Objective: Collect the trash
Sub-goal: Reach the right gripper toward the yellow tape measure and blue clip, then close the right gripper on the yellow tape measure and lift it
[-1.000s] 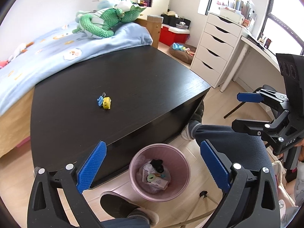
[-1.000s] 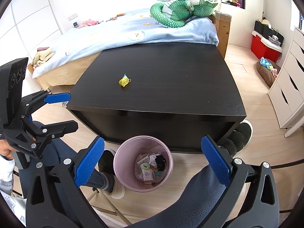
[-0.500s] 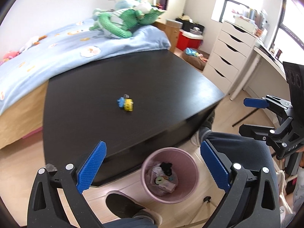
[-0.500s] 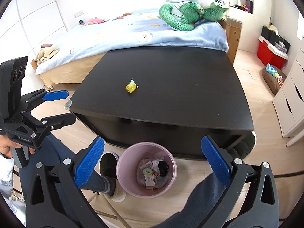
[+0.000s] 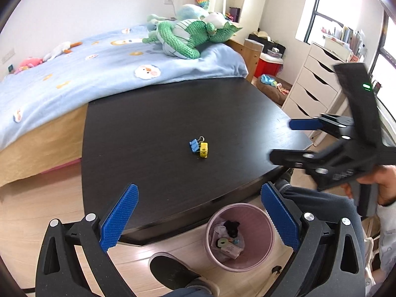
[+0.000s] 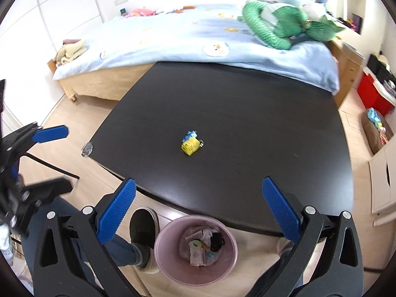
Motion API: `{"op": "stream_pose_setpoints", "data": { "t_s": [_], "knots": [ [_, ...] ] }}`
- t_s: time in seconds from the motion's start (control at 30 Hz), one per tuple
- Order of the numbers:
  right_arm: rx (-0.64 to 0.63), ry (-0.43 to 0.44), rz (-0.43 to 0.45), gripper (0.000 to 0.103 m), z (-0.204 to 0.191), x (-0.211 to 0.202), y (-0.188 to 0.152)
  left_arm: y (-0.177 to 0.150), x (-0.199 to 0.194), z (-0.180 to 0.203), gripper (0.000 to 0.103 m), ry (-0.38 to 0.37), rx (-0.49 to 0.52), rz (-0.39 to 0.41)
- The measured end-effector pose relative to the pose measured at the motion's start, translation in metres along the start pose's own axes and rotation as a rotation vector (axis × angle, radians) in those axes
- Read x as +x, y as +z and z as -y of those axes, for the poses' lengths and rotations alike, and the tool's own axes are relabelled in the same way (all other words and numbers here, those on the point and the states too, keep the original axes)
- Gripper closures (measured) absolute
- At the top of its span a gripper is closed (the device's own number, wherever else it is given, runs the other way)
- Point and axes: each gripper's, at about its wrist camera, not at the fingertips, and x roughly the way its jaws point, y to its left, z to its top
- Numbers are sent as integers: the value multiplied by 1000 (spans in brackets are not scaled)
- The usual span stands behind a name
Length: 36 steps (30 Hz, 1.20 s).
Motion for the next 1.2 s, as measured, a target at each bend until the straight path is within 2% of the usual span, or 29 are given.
{"op": "stream_pose_setpoints", "data": {
  "t_s": [0.37, 0.43, 0.57, 0.6, 0.67, 0.97, 1.03, 1.07, 1.2],
  "knots": [
    [-12, 8, -115, 4, -12, 79, 32, 1, -3, -16, 8, 7, -36, 6],
    [-7, 8, -136, 19, -13, 90, 32, 1, -3, -18, 8, 7, -37, 7],
    [9, 12, -167, 28, -14, 110, 31, 2, -5, -20, 8, 7, -40, 15],
    [14, 11, -170, 34, -14, 113, 32, 2, -5, -20, 8, 8, -40, 16],
    [21, 12, -175, 39, -14, 118, 32, 2, -6, -21, 8, 7, -43, 16],
    [32, 14, -185, 64, -12, 129, 33, 3, -4, -24, 8, 4, -44, 12],
    [30, 14, -184, 78, -10, 130, 32, 3, -4, -24, 8, 4, -43, 12],
    [30, 14, -181, 81, -10, 129, 31, 3, -3, -24, 8, 4, -43, 12],
    [26, 14, -174, 83, -7, 126, 29, 3, -1, -21, 8, 1, -38, 9]
  ]
}}
